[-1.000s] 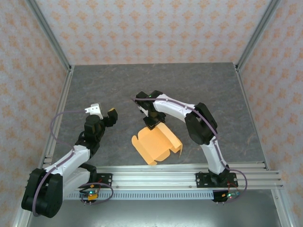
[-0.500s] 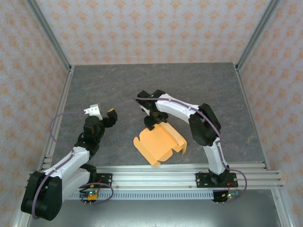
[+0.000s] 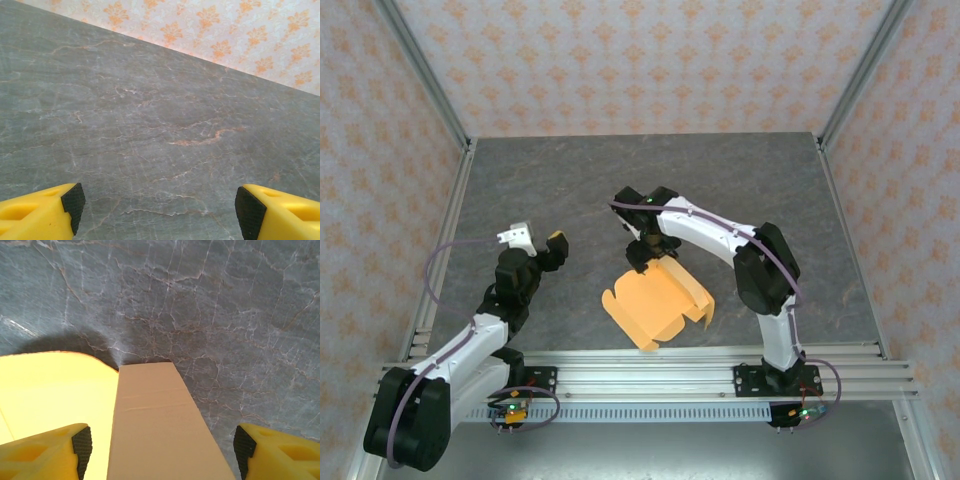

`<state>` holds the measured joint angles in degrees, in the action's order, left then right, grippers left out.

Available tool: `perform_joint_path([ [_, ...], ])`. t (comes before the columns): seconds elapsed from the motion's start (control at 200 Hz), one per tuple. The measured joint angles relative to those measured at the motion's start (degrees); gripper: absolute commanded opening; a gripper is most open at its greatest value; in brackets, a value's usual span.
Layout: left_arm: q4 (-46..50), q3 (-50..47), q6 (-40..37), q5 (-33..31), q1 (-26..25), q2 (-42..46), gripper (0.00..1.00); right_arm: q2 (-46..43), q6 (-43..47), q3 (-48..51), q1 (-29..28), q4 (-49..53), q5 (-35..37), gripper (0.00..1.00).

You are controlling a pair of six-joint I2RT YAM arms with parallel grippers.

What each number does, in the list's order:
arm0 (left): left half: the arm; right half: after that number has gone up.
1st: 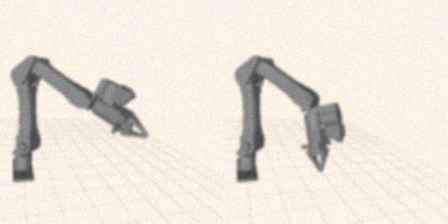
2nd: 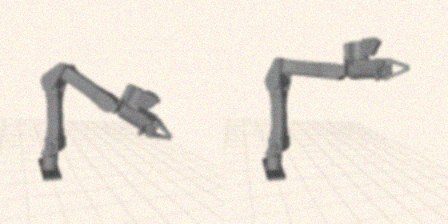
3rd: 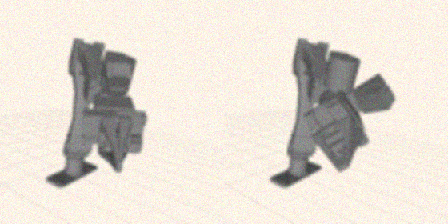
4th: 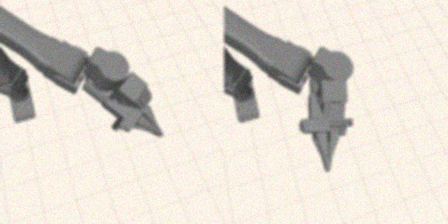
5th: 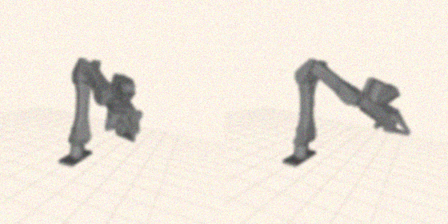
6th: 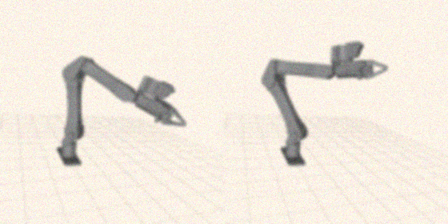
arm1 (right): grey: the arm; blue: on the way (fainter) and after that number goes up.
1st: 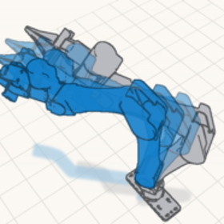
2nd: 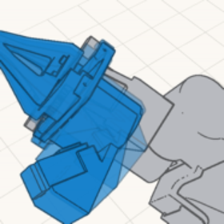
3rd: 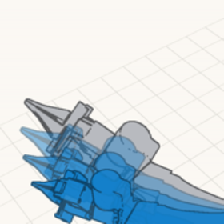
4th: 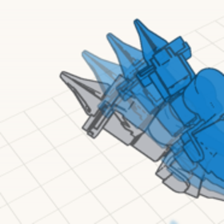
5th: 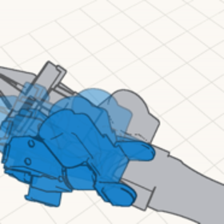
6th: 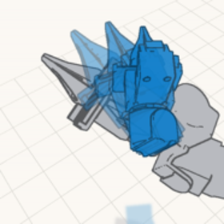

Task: Fold the paper box

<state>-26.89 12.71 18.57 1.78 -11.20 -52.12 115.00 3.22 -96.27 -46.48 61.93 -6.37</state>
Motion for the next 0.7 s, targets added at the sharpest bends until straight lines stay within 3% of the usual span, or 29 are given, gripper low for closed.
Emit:
perform_joint_path([
  [0.245,-2.67,-1.20,0.00,2.62,0.00,1.11,0.82,0.50,-0.46,0.04,0.00,0.02,-0.22,0.54],
  [0.48,-5.11,-1.20,-0.44,6.62,0.00,1.05,0.82,1.73,0.42,0.07,0.00,-0.02,-0.42,0.49],
  [0.701,-8.76,0.02,-4.13,14.32,-2.91,-4.98,0.81,-2.40,9.22,7.50,0.02,-4.46,-0.70,0.49],
])
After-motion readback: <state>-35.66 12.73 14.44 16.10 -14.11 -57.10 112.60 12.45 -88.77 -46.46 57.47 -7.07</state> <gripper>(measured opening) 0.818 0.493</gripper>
